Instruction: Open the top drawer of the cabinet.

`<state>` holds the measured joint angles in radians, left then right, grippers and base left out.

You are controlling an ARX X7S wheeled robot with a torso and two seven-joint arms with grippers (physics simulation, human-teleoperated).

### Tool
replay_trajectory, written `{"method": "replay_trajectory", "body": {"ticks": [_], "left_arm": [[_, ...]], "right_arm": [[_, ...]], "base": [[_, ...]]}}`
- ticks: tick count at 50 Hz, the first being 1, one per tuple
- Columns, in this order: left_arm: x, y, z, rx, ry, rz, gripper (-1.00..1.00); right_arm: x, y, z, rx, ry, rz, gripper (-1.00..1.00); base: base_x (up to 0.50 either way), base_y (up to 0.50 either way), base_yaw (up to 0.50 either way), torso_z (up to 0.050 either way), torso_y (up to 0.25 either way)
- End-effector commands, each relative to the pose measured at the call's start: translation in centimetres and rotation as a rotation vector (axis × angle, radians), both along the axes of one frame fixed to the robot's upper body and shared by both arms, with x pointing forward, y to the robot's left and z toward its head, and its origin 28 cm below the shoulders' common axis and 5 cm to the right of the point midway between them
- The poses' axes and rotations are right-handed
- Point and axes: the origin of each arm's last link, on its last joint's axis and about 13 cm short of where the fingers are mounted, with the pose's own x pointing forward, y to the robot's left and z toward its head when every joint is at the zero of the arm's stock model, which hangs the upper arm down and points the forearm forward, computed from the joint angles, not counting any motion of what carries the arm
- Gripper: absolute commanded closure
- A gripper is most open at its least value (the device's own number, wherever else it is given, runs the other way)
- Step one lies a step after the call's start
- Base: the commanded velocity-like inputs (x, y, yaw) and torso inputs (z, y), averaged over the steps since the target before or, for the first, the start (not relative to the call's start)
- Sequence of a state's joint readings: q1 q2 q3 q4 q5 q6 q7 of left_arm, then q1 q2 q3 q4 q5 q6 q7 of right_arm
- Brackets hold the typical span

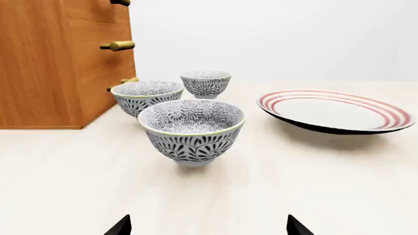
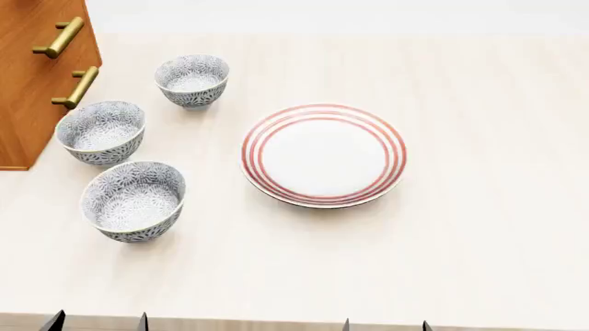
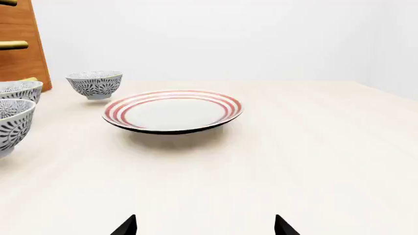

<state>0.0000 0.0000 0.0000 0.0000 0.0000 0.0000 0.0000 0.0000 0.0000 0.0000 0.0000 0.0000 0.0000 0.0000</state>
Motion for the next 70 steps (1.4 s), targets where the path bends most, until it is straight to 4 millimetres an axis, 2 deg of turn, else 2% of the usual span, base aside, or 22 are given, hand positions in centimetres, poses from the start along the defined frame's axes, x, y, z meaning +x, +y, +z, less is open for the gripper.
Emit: {"method": "replay_trajectory", "body": {"ticks": [1, 29, 34, 40, 46, 50, 70], "left_arm": [[-0.1, 0.0, 0.1, -0.007, 0.002, -0.001, -1.0], [-0.1, 0.1, 0.6, 0.018, -0.06, 0.013, -1.0], [0.3, 0.5, 2.9, 0.047, -0.206, 0.005, -1.0], [0.9, 1.3, 6.3, 0.036, -0.315, 0.025, -1.0], [0.8, 1.9, 9.2, 0.014, -0.369, 0.024, -1.0], [0.8, 2.2, 10.2, 0.02, -0.395, 0.022, -1.0], [1.2, 2.4, 10.4, 0.021, -0.414, 0.033, -1.0]], "right_arm": [[-0.1, 0.0, 0.0, -0.004, 0.007, 0.006, -1.0], [-0.1, -0.3, 0.1, 0.0, -0.025, -0.031, -1.0], [0.3, -1.0, 2.6, 0.02, -0.124, -0.058, -1.0], [0.1, -1.6, 6.4, -0.051, -0.275, -0.078, -1.0], [-0.3, -2.2, 8.9, -0.031, -0.3, -0.077, -1.0], [-0.2, -2.5, 9.5, -0.027, -0.299, -0.083, -1.0], [-0.2, -2.7, 10.0, -0.037, -0.323, -0.079, -1.0]], "base": [[0.0, 0.0, 0.0, 0.0, 0.0], [0.0, 0.0, 0.0, 0.0, 0.0], [0.08, 0.0, 0.0, 0.0, 0.0], [0.47, 0.0, 0.0, 0.0, 0.0], [0.5, 0.0, 0.0, 0.0, 0.0], [0.5, 0.0, 0.0, 0.0, 0.0], [0.5, 0.0, 0.0, 0.0, 0.0]]}}
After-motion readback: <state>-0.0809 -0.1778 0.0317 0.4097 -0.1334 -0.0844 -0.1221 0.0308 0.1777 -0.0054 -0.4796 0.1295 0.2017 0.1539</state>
